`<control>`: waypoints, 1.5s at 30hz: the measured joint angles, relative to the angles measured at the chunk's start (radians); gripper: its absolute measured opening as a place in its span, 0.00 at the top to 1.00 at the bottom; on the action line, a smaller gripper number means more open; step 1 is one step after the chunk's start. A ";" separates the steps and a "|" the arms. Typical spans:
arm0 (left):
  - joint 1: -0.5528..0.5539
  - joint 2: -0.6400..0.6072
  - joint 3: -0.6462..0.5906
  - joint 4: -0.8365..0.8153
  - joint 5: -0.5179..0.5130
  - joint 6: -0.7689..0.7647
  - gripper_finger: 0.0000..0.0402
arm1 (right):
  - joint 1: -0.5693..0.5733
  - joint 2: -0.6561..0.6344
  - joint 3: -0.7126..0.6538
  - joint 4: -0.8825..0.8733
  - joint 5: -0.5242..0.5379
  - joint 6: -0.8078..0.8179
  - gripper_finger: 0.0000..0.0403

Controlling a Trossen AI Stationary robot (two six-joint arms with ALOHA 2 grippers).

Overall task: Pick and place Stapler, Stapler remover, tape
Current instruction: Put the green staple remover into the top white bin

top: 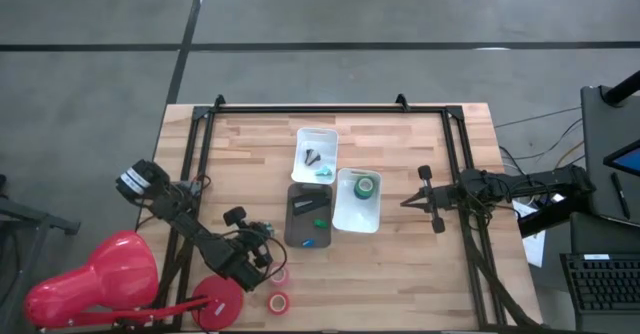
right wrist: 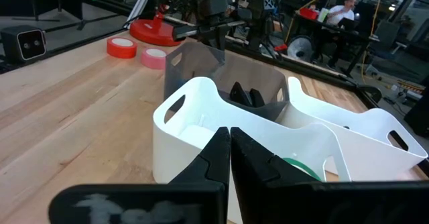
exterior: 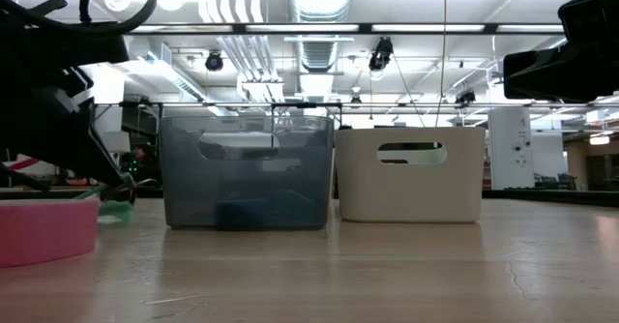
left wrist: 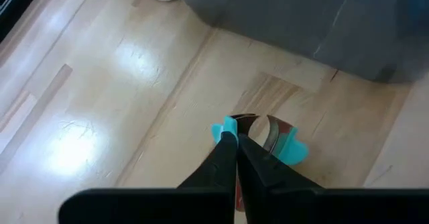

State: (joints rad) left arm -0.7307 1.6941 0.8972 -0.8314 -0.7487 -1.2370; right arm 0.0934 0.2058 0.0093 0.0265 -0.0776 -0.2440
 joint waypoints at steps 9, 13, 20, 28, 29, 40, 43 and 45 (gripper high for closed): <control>0.008 -0.055 0.021 -0.198 -0.036 -0.069 0.99 | 0.000 0.000 0.000 0.000 0.000 0.000 0.98; 0.027 -0.097 0.023 -0.251 -0.113 -0.075 0.99 | 0.000 0.000 0.000 0.000 0.000 0.000 0.98; 0.118 -0.176 0.017 -0.288 -0.352 -0.072 0.99 | 0.000 0.000 0.000 0.000 0.000 -0.001 0.98; 0.329 -0.245 0.019 -0.183 -0.480 0.077 0.99 | 0.000 0.000 0.000 0.000 0.000 0.000 0.98; 0.362 -0.252 0.019 -0.147 -0.484 0.119 0.99 | 0.000 0.000 0.000 0.000 0.000 -0.001 0.98; 0.669 -0.261 0.014 0.566 -0.169 0.876 0.99 | 0.000 0.000 0.000 0.000 0.000 -0.001 0.98; 0.742 -0.261 0.014 0.686 -0.021 0.970 0.99 | 0.000 0.000 0.000 0.000 0.000 -0.002 0.98; 0.789 -0.261 0.014 0.724 0.076 0.973 0.99 | 0.000 0.000 0.000 0.000 0.000 0.000 0.98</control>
State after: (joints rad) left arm 0.0578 1.4334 0.9112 -0.1079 -0.6732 -0.2642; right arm 0.0933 0.2058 0.0093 0.0265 -0.0776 -0.2440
